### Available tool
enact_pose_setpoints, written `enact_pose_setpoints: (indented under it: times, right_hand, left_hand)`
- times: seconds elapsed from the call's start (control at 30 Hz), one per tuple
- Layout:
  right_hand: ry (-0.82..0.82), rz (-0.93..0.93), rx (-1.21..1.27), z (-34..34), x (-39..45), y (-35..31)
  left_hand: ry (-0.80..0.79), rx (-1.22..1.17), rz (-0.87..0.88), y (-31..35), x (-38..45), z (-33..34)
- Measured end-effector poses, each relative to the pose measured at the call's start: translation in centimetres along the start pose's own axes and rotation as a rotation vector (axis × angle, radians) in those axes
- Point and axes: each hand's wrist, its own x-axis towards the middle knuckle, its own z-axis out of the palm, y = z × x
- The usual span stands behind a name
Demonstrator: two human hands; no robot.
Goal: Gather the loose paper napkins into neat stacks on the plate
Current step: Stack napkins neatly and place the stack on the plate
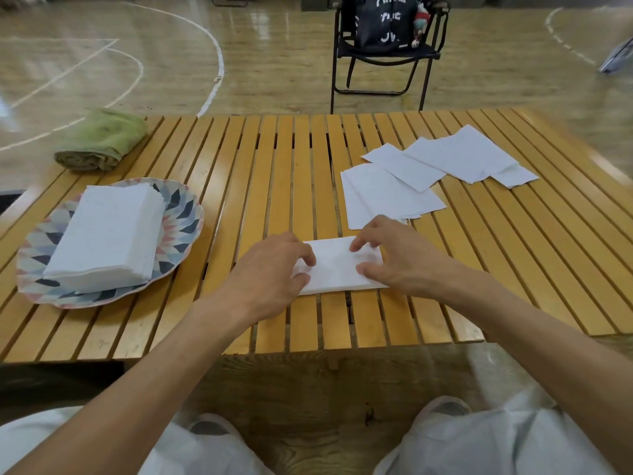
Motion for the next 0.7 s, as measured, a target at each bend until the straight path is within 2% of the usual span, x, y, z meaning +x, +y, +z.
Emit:
enact_pose_setpoints:
  times: [0.1, 0.2, 0.27, 0.37, 0.53, 0.7]
  right_hand:
    - [-0.075, 0.0, -0.082, 0.4, 0.1, 0.0]
    - [-0.077, 0.009, -0.037, 0.2, 0.4, 0.3]
    - [0.001, 0.037, 0.008, -0.1, 0.6, 0.7]
    - [0.115, 0.111, -0.075, -0.7, 1.2, 1.5]
    - [-0.041, 0.166, -0.226, -0.2, 1.4, 2.8]
    - [-0.002, 0.184, -0.249, -0.2, 1.9, 3.1]
  left_hand:
    - [-0.05, 0.056, 0.006, 0.2, 0.0, 0.4]
    - [-0.061, 0.071, 0.003, 0.2, 0.1, 0.6]
    - [-0.066, 0.075, 0.008, 0.1, 0.2, 0.7]
    - [-0.066, 0.069, 0.013, 0.0, 0.2, 0.7]
    - [-0.067, 0.066, 0.023, -0.2, 0.3, 0.9]
    - [-0.058, 0.062, 0.029, -0.4, 0.3, 0.9]
